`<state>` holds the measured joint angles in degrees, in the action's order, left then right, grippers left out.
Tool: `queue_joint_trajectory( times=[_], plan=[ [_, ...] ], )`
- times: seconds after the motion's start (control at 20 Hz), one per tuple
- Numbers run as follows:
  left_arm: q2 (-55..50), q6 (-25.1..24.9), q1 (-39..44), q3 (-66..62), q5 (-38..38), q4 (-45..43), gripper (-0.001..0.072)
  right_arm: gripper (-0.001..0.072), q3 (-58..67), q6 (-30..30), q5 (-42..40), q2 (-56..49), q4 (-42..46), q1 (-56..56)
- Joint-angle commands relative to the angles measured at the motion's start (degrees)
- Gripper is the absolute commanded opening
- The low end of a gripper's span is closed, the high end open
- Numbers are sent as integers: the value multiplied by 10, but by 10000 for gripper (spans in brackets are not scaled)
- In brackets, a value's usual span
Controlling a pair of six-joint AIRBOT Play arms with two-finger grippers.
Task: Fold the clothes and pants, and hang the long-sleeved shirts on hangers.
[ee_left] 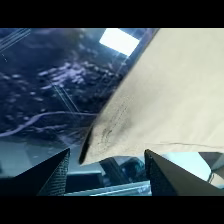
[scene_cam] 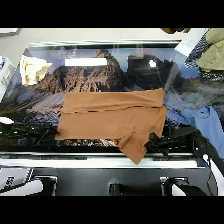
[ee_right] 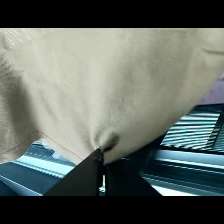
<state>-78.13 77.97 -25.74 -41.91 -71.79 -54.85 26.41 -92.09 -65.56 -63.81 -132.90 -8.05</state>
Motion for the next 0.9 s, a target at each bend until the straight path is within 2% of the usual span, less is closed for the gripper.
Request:
queue_joint_trajectory(
  times=[0.0,0.05,0.1,0.15,0.2,0.3,0.45,0.6,0.7,0.85],
  plan=[
    [-16,0,21,1,5,1,401,27,1,0,-1,9,1,0],
    [-20,0,29,1,5,0,349,27,1,0,0,16,1,0],
    [-22,0,35,1,7,0,339,27,1,1,3,24,1,0],
    [-22,0,38,1,7,1,143,27,1,6,5,33,2,0],
    [-21,0,38,1,7,1,15,27,1,12,7,41,4,0],
    [-11,0,31,0,-9,1,14,27,1,17,-1,59,7,0],
    [41,31,15,-2,-59,-6,14,26,1,31,-46,103,19,0],
    [148,103,15,-2,-94,-75,13,26,1,72,-113,195,36,0],
    [210,115,15,-2,-95,-88,13,26,1,100,-154,273,36,0],
    [233,120,16,-17,-66,-73,12,25,26,119,-127,330,40,0]
  ],
)
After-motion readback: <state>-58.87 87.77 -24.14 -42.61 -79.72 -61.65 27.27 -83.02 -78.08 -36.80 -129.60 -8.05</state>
